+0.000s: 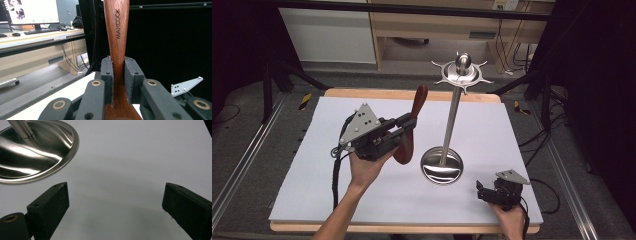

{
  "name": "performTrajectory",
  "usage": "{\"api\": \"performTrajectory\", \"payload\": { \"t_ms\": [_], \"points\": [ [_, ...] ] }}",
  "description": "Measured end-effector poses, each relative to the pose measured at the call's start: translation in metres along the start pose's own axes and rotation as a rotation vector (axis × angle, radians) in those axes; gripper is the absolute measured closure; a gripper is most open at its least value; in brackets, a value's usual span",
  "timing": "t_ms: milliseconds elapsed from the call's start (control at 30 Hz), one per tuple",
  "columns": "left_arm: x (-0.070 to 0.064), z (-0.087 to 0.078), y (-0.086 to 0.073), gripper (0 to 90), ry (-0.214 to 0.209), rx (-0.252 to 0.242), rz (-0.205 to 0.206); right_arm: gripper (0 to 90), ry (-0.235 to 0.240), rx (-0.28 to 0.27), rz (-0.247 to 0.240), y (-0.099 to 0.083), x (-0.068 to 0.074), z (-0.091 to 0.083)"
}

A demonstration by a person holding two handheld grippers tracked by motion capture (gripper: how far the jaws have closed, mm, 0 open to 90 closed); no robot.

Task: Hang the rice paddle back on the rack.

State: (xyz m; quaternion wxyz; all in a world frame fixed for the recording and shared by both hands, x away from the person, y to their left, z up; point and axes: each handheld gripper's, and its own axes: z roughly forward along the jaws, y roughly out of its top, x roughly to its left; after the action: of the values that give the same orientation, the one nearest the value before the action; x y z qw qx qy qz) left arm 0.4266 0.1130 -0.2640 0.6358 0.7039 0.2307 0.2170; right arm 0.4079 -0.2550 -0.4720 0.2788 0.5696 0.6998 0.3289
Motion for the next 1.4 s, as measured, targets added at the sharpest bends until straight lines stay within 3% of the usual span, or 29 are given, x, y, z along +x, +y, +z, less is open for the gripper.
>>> {"api": "performTrajectory", "payload": {
  "t_ms": [67, 233, 567, 1400],
  "points": [
    [-0.001, 0.000, 0.001, 78.2, -0.002, -0.004, -0.011, 7.7, 0.000, -0.001, 0.000, 0.000, 0.000, 0.000],
    [-0.001, 0.004, 0.006, 78.2, 0.011, -0.011, 0.017, 7.7, 0.000, 0.000, 0.004, 0.000, 0.000, 0.000],
    [-0.001, 0.010, 0.014, 78.2, 0.013, -0.003, 0.032, 7.7, 0.002, -0.003, 0.000, 0.000, -0.001, 0.000],
    [0.004, 0.025, 0.018, 78.1, -0.001, 0.020, 0.006, 7.7, 0.004, -0.004, 0.003, 0.000, -0.001, 0.000]
  ]
}}
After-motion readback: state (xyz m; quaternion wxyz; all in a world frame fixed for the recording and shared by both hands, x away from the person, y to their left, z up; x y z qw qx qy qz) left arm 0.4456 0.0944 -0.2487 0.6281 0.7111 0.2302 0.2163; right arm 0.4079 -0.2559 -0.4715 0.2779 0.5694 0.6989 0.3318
